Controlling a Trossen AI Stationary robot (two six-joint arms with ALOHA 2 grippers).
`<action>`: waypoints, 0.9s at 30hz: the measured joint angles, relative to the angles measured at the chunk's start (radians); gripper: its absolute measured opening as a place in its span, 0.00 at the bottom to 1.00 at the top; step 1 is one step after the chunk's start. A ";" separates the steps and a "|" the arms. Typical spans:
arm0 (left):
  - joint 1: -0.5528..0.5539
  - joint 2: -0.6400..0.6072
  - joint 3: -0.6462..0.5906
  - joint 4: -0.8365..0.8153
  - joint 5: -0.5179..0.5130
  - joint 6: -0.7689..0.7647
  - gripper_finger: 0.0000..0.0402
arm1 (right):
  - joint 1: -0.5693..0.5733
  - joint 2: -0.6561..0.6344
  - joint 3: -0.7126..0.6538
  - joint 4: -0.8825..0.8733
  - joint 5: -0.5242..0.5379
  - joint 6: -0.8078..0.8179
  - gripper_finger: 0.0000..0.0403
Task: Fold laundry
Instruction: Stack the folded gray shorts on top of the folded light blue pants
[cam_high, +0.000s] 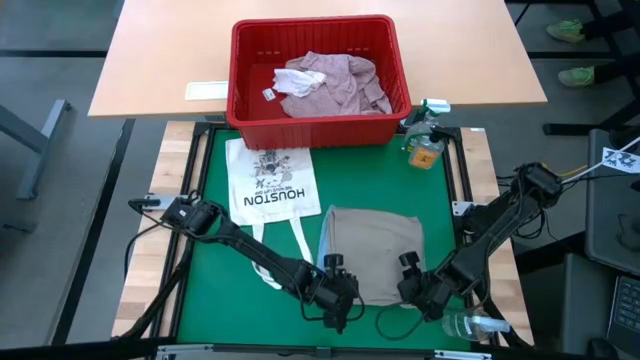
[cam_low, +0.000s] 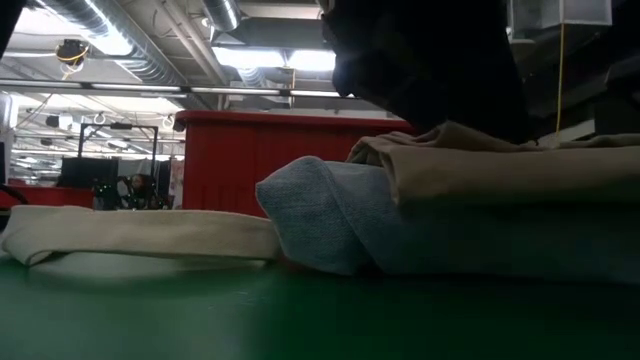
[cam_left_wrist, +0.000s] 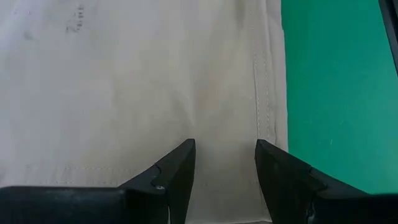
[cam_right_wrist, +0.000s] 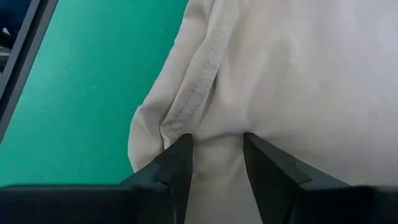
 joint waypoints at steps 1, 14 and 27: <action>0.001 0.000 0.000 0.006 0.000 -0.002 0.40 | 0.000 -0.004 0.000 -0.001 0.000 0.000 0.36; 0.047 -0.013 0.000 0.258 0.010 -0.045 0.40 | -0.002 -0.028 0.092 -0.121 0.125 -0.210 0.36; 0.115 -0.088 0.000 0.271 0.044 -0.072 0.40 | -0.063 -0.029 0.108 -0.136 0.165 -0.236 0.36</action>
